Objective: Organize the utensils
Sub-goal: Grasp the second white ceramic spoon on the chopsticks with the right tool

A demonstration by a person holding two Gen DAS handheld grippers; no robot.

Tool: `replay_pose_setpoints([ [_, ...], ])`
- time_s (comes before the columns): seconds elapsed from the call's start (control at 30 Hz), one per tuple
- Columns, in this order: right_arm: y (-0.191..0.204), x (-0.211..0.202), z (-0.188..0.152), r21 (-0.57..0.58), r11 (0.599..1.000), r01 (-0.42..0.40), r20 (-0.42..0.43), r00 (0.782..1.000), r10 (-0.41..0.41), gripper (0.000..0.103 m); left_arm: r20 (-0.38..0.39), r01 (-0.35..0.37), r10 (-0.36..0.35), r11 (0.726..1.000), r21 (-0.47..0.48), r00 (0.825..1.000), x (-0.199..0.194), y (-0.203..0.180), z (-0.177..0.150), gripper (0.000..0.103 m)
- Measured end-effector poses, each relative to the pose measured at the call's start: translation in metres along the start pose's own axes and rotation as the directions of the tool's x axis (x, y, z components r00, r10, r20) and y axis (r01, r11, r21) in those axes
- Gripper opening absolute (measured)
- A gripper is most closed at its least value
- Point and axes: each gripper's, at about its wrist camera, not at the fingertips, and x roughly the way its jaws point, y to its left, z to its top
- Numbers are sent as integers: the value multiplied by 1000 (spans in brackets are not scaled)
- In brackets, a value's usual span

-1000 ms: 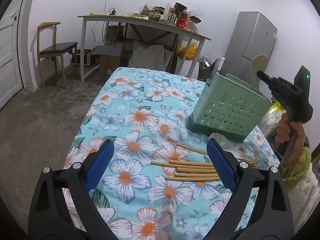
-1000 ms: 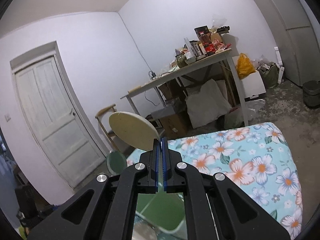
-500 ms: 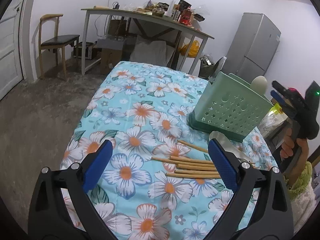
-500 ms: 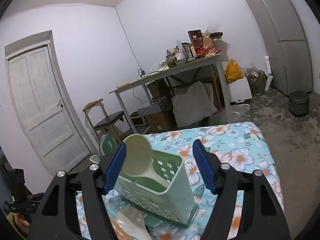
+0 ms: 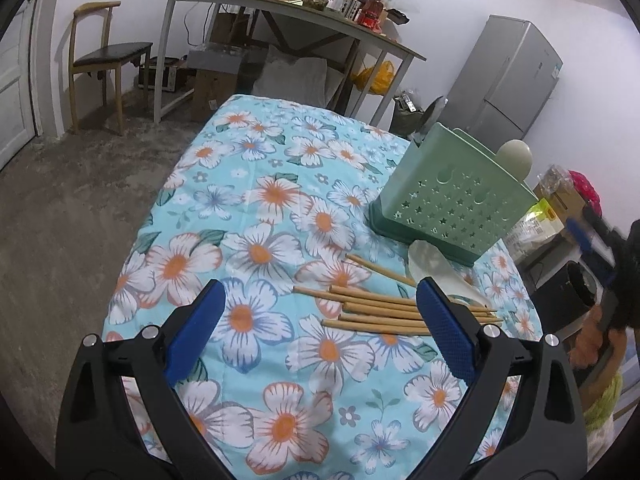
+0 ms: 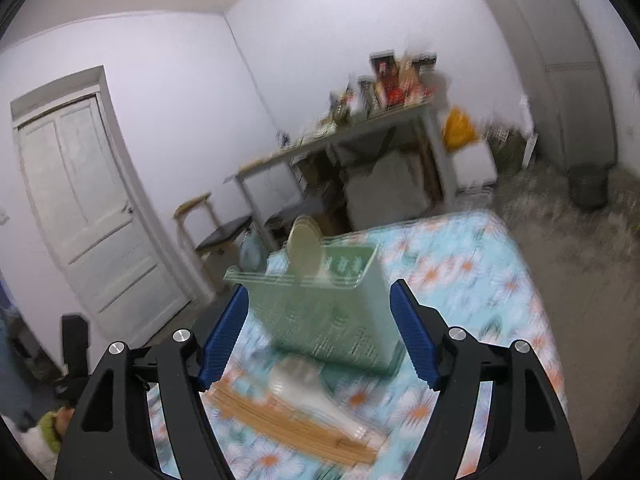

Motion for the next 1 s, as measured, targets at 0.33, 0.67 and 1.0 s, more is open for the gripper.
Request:
replay_pose_setpoints([
  [0.33, -14, 37, -63, 189, 981, -49, -233, 968, 93, 71, -81, 45, -43, 999, 30, 996, 5, -9, -8, 92],
  [0.67, -15, 106, -61, 165, 986, 10, -383, 922, 55, 61, -117, 75, -67, 996, 58, 991, 10, -23, -14, 94],
  [1.0, -2, 144, -67, 95, 995, 4, -462, 886, 40, 59, -139, 123, -113, 990, 66, 984, 14, -25, -15, 95],
])
